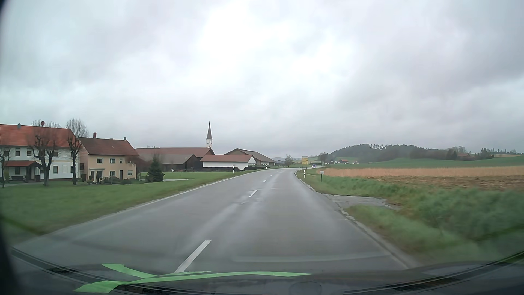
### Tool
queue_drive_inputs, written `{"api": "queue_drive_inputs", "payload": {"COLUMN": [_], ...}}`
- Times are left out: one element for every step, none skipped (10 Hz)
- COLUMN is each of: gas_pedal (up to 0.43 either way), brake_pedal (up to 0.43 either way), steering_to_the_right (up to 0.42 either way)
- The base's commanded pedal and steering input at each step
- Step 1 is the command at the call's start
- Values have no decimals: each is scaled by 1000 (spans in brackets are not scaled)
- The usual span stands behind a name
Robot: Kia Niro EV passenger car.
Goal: Follow the waypoints while adhering to traffic rules and regulations
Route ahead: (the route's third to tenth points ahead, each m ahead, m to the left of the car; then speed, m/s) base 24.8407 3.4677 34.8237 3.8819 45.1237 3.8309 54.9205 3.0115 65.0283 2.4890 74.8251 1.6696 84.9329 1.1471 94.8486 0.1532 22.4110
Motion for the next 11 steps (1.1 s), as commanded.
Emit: {"api": "queue_drive_inputs", "payload": {"gas_pedal": [87, 87, 87, 87, 67, 39, 8, 8, 8, 8, 8], "brake_pedal": [0, 0, 0, 0, 0, 0, 0, 0, 0, 0, 0], "steering_to_the_right": [1, 1, 1, 1, 1, 1, 1, 1, 1, 1, 1]}}
